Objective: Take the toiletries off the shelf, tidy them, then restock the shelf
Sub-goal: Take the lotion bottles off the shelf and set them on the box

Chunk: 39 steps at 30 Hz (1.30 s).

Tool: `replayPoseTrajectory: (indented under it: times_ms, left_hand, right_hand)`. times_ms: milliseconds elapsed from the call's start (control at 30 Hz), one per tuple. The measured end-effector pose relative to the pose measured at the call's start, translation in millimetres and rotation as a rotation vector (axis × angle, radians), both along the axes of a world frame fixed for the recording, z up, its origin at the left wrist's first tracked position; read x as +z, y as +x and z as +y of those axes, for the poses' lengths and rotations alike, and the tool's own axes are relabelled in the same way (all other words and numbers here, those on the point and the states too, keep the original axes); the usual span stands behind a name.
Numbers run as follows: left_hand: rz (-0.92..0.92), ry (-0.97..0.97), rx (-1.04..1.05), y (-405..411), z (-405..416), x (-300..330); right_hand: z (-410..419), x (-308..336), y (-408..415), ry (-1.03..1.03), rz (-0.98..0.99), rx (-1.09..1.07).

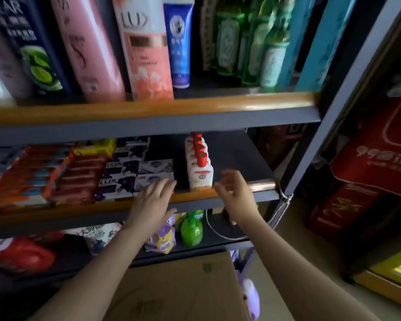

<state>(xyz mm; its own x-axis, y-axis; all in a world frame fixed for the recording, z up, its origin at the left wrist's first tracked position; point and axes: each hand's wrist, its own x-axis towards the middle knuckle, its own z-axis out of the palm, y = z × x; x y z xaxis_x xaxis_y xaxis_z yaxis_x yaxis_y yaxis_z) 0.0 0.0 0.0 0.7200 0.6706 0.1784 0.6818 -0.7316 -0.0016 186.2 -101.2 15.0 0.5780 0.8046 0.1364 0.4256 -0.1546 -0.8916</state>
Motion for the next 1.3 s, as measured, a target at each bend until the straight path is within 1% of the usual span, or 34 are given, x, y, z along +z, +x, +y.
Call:
replayPoseTrajectory:
  times_ms: [33,67,167,267,433,533,567,633,733,833,867,900,933,1000,1033,1067,1100,1167,1233,1300]
  left_hand:
    - [-0.016,0.011,-0.017,4.5,3.9,-5.0]
    - [-0.039,0.050,-0.034,7.9,5.1,-10.3]
    - [-0.045,0.189,-0.069,16.2,13.6,-31.1]
    - [-0.091,0.278,-0.060,18.9,19.2,-46.4]
    - [-0.230,0.407,-0.087,15.7,28.5,-65.6]
    - [-0.280,0.452,-0.100,13.6,30.2,-72.8]
    - [-0.287,0.455,-0.102,13.6,31.1,-74.0]
    - [-0.308,0.463,-0.110,13.7,31.8,-74.5]
    - [-0.324,0.487,-0.121,13.6,30.2,-74.8]
    - [-0.314,0.456,-0.129,14.0,26.6,-72.3]
    - [-0.320,0.450,-0.127,13.2,26.7,-72.4]
    - [-0.364,0.435,-0.147,10.6,25.0,-72.6]
    - [-0.448,0.396,-0.177,7.1,20.4,-72.4]
    - [-0.685,0.233,-0.291,-1.7,2.2,-73.7]
    - [-0.763,0.135,-0.357,-6.1,-8.7,-76.2]
    - [-0.801,0.057,-0.404,-10.3,-19.0,-79.9]
    - [-0.819,0.007,-0.425,-13.4,-27.5,-83.8]
    - [-0.838,-0.048,-0.394,-17.5,-37.6,-89.9]
    - [-0.852,-0.060,-0.343,-20.0,-40.2,-97.1]
    - [-0.824,-0.036,-0.320,-20.0,-42.5,-104.9]
  right_hand:
    - [9.4,-4.0,4.4,0.041,-0.049,0.003]
    - [15.1,-7.1,7.1,0.037,-0.109,0.000]
    - [38.9,-18.7,14.9,0.088,-0.195,0.004]
    - [57.3,-28.9,17.7,0.121,-0.261,0.048]
    - [79.4,-39.3,18.9,0.196,-0.254,0.060]
    - [80.5,-43.7,18.4,0.216,-0.291,0.073]
    - [78.6,-42.0,16.9,0.244,-0.310,0.066]
    - [69.9,-37.0,12.1,0.395,-0.318,0.045]
    - [45.5,-31.0,1.7,0.684,-0.192,0.109]
    - [20.0,-40.9,-10.8,0.814,-0.029,0.264]
    - [13.7,-49.2,-14.0,0.824,0.038,0.318]
    - [8.2,-59.4,-16.5,0.823,0.108,0.369]
    - [3.9,-70.8,-18.6,0.811,0.176,0.409]
    - [-2.2,-93.1,-22.0,0.766,0.324,0.462]
    - [-4.0,-103.3,-24.2,0.747,0.398,0.479]
    - [-4.7,-112.3,-26.7,0.731,0.460,0.493]
    - [-5.2,-119.4,-30.6,0.713,0.519,0.514]
    - [-5.3,-130.1,-37.7,0.676,0.619,0.563]
    - [-6.5,-137.4,-41.5,0.646,0.695,0.614]
    - [-9.4,-142.0,-43.2,0.612,0.718,0.626]
